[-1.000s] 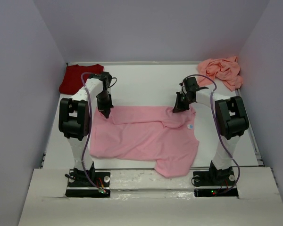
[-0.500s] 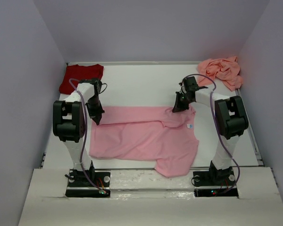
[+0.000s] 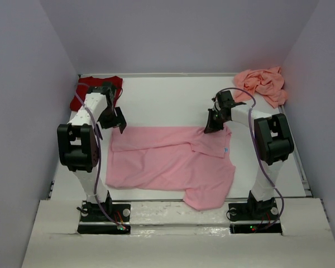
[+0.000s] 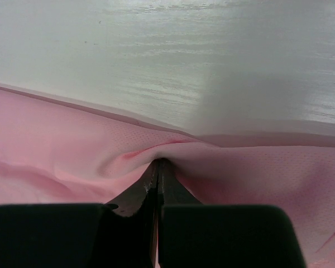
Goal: Fold and stack the t-shirts
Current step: Fold the tshirt
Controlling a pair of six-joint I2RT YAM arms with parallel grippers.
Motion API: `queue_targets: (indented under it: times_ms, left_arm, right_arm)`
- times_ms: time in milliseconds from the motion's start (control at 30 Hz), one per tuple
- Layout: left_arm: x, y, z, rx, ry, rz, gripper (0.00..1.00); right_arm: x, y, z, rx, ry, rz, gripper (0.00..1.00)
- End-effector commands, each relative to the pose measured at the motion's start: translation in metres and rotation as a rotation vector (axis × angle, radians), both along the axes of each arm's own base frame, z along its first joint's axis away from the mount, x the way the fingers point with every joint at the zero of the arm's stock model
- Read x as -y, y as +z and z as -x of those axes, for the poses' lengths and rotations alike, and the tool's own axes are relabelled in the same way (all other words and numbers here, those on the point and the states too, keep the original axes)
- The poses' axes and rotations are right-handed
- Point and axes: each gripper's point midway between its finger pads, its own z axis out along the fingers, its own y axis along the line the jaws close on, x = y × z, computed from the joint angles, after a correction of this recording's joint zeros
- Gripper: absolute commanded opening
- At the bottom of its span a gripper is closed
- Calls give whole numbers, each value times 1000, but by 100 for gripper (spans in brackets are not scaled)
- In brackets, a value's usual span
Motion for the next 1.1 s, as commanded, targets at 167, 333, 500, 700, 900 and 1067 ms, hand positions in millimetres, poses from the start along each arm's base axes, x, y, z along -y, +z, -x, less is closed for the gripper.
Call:
queue_targets:
  times_ms: [167, 333, 500, 700, 900, 1067]
  left_arm:
    - [25, 79, -65, 388, -2, 158, 99]
    - [62, 67, -78, 438, -148, 354, 99]
    - [90, 56, -83, 459, -213, 510, 99]
    - [108, 26, -94, 424, -259, 575, 99]
    - [104, 15, -103, 409, -275, 596, 99]
    - [85, 10, -107, 450, -183, 699, 99]
  right_arm:
    - [-1, 3, -8, 14, 16, 20, 0]
    - [-1, 25, -13, 44, -3, 19, 18]
    - [-8, 76, -19, 152, 5, -40, 29]
    - [-12, 92, -22, 177, 10, -69, 30]
    - [6, 107, -24, 199, -44, -37, 50]
    - [44, 110, -18, 170, -156, -121, 50]
